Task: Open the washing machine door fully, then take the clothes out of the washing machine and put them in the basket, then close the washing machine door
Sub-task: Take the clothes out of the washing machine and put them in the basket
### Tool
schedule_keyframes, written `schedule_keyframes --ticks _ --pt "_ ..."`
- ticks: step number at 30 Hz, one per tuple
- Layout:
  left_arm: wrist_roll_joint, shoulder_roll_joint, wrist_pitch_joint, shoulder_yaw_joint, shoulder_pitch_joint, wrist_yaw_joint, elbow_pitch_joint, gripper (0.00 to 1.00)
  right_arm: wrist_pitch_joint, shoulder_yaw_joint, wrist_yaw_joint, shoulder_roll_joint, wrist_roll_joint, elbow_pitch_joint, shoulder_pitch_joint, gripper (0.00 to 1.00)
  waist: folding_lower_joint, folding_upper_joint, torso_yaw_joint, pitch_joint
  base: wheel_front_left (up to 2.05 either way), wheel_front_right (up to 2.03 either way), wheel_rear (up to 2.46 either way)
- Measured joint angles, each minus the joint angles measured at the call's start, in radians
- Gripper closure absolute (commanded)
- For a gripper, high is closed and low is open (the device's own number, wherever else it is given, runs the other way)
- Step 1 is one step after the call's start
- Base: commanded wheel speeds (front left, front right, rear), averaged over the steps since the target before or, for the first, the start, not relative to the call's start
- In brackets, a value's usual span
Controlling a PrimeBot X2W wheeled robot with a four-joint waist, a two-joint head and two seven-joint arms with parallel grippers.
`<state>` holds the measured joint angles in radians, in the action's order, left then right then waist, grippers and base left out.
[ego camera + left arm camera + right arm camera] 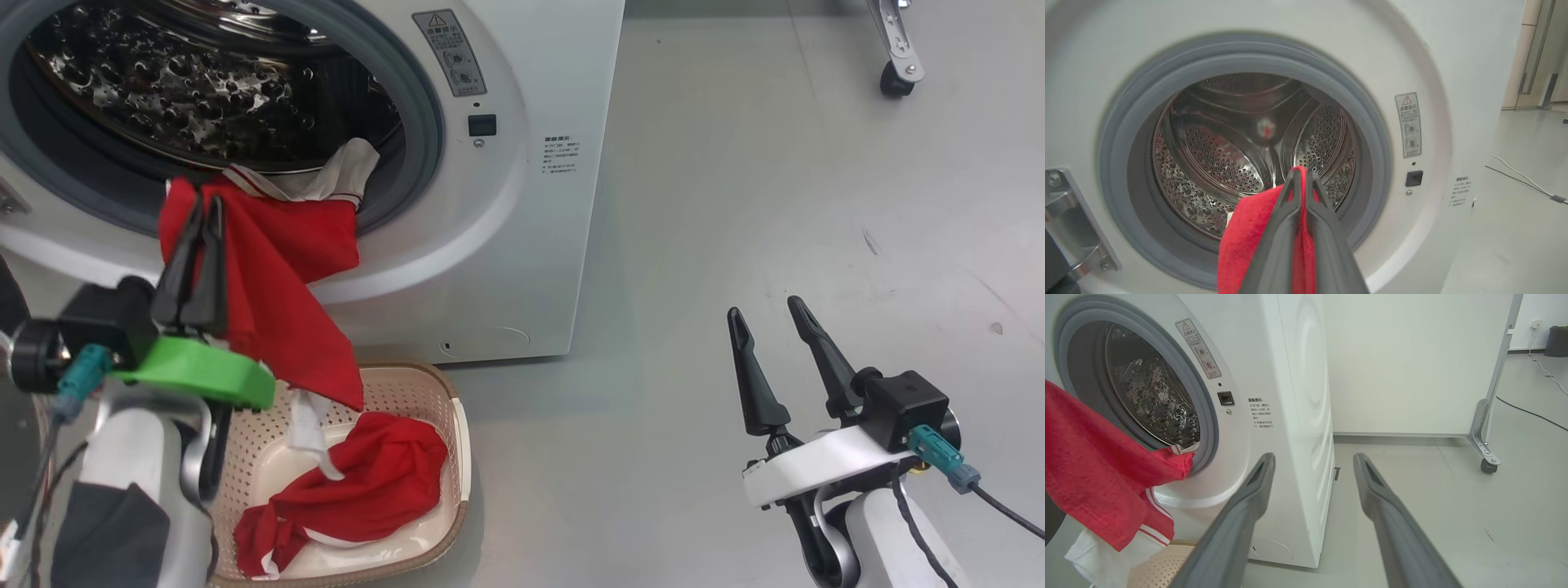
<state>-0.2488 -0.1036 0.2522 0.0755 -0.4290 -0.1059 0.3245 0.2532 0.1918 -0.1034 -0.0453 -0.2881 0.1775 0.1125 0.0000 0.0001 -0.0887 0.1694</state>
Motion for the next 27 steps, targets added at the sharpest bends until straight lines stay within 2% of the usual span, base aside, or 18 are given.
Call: schedule_keyframes --ticks 6,15,27 --pt "0.015 -0.001 -0.034 0.014 0.058 0.015 0.068 1.0 0.0 0.005 -0.001 0.0 0.002 -0.004 0.0 0.0 0.0 0.0 -0.005 0.021 0.0 0.0 0.0" --pt "0.028 -0.003 -0.144 0.039 0.111 0.027 0.197 1.0 0.0 0.011 -0.001 0.0 0.01 -0.016 0.002 0.0 0.0 0.0 -0.012 0.079 0.0 0.0 0.0" --pt "0.054 -0.009 -0.235 0.069 0.085 0.027 0.343 1.0 0.0 0.022 -0.003 0.0 0.03 -0.039 0.046 0.0 0.0 0.0 -0.032 0.191 0.0 0.0 0.0"
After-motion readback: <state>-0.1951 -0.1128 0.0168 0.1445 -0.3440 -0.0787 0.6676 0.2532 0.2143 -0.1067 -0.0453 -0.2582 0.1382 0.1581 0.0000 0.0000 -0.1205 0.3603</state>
